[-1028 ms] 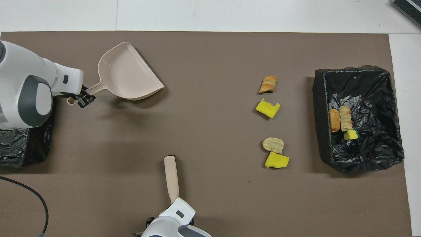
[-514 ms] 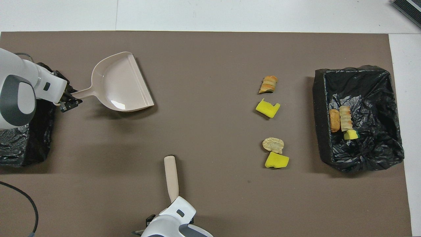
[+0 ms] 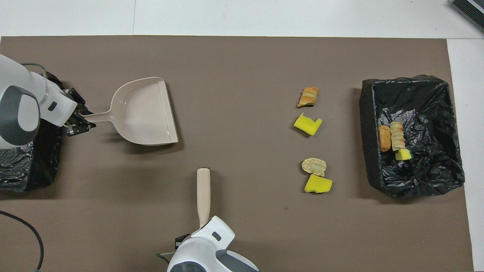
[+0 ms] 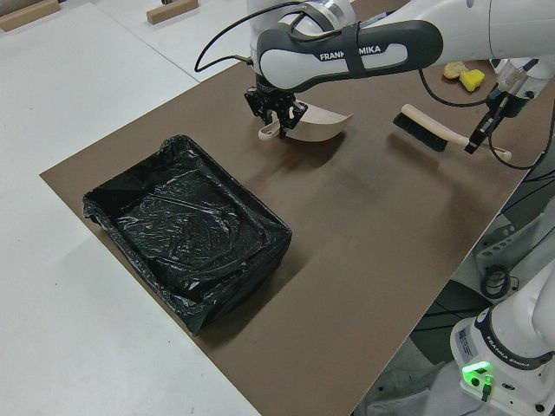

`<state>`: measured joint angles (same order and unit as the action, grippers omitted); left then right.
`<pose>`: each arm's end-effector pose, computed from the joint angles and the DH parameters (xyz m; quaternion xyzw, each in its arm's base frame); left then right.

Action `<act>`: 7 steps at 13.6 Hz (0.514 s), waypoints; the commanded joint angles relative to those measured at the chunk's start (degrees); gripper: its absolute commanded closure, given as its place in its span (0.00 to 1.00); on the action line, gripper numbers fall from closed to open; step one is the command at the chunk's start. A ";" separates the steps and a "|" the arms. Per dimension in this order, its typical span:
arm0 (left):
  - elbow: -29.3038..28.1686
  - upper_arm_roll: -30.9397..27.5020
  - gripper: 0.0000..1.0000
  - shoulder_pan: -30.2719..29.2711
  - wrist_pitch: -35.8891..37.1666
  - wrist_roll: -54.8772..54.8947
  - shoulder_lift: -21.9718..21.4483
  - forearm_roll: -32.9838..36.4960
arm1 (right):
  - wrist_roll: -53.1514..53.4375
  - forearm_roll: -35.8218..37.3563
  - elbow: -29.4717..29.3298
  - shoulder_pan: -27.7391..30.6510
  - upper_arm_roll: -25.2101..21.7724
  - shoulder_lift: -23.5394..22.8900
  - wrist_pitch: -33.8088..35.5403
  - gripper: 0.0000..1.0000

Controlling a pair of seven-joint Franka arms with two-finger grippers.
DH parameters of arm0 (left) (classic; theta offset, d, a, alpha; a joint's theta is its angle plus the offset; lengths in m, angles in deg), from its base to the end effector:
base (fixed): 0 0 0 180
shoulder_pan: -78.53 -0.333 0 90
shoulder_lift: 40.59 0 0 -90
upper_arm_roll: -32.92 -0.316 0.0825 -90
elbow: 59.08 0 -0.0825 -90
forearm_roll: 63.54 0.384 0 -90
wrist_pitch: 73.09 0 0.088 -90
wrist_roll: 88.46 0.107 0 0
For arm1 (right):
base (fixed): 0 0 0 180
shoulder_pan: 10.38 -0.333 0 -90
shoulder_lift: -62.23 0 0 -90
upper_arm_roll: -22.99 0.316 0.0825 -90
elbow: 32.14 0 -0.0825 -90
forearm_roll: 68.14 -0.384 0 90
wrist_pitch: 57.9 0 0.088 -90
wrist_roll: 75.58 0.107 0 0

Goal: Sweep and dump trash in bin
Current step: 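Slide the dustpan with the left gripper while the right gripper lifts the brush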

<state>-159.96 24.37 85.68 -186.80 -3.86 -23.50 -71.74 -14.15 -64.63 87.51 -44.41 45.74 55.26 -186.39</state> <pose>0.6296 -0.0002 0.3924 0.7653 -0.6413 0.0034 0.0549 0.3160 0.4729 0.3750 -0.9995 0.0238 -0.0118 0.0179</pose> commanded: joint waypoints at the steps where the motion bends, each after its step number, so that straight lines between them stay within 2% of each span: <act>1: -0.71 -0.07 1.00 0.58 -0.36 4.23 -1.09 -1.21 | -2.01 0.62 1.81 6.93 0.45 8.00 8.92 1.00; 4: -1.15 0.37 1.00 1.02 0.60 4.69 -1.44 -1.29 | -6.05 0.53 9.52 14.40 0.45 17.49 10.98 1.00; 7: -2.38 1.33 1.00 2.95 -0.37 3.56 -1.97 -1.29 | -16.04 0.62 16.12 21.78 0.36 22.51 11.59 1.00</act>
<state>-160.21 25.52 86.99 -186.80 -0.47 -23.51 -71.83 -24.21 -64.39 97.40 -26.95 45.46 72.75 -173.88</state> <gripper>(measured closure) 0.674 0.744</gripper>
